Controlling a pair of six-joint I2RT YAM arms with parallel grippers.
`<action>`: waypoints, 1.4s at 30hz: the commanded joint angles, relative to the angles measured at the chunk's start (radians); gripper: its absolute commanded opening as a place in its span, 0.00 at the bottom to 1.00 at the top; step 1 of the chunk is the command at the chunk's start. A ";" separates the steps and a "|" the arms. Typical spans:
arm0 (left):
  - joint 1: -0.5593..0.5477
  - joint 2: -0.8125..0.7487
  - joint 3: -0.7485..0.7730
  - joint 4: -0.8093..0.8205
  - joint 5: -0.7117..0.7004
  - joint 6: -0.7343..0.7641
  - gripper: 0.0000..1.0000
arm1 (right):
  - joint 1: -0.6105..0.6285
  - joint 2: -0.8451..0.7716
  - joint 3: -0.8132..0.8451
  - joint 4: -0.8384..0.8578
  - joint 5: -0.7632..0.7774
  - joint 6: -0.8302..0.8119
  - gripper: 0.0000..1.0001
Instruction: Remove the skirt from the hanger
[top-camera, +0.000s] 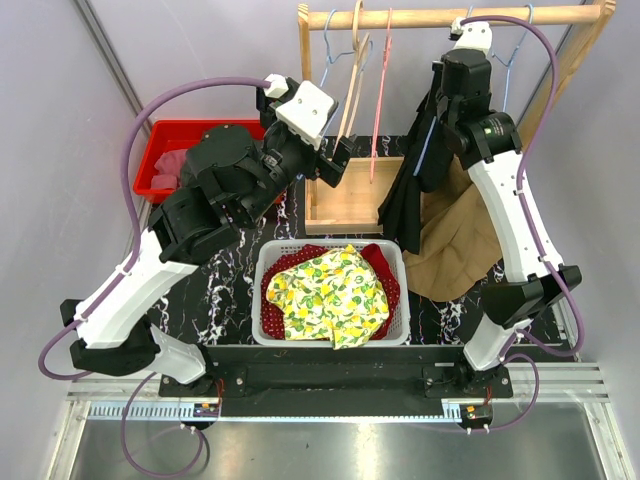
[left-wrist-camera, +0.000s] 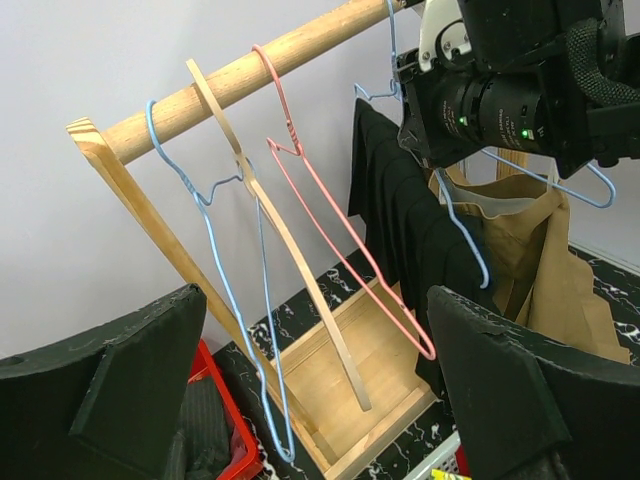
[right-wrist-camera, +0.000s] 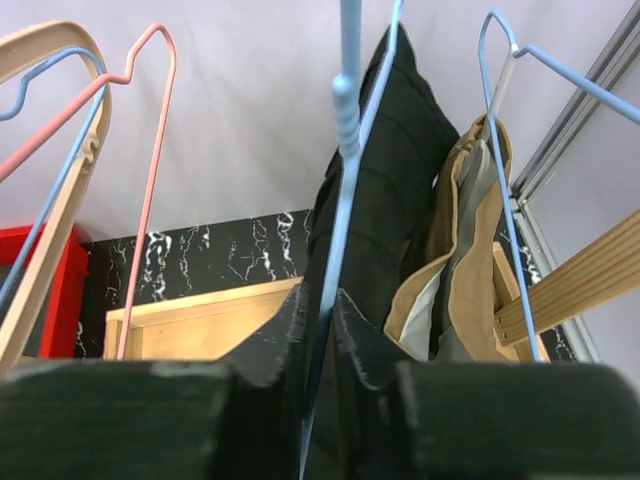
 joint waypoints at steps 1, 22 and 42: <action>0.005 -0.041 -0.009 0.035 -0.012 0.009 0.99 | 0.000 -0.006 0.050 0.014 -0.042 0.000 0.10; 0.033 -0.061 -0.071 0.016 0.027 -0.012 0.99 | 0.001 -0.313 0.079 -0.002 -0.255 -0.008 0.00; -0.036 0.272 0.258 -0.094 0.257 -0.294 0.99 | 0.001 -0.767 -0.107 -0.149 -0.758 0.172 0.00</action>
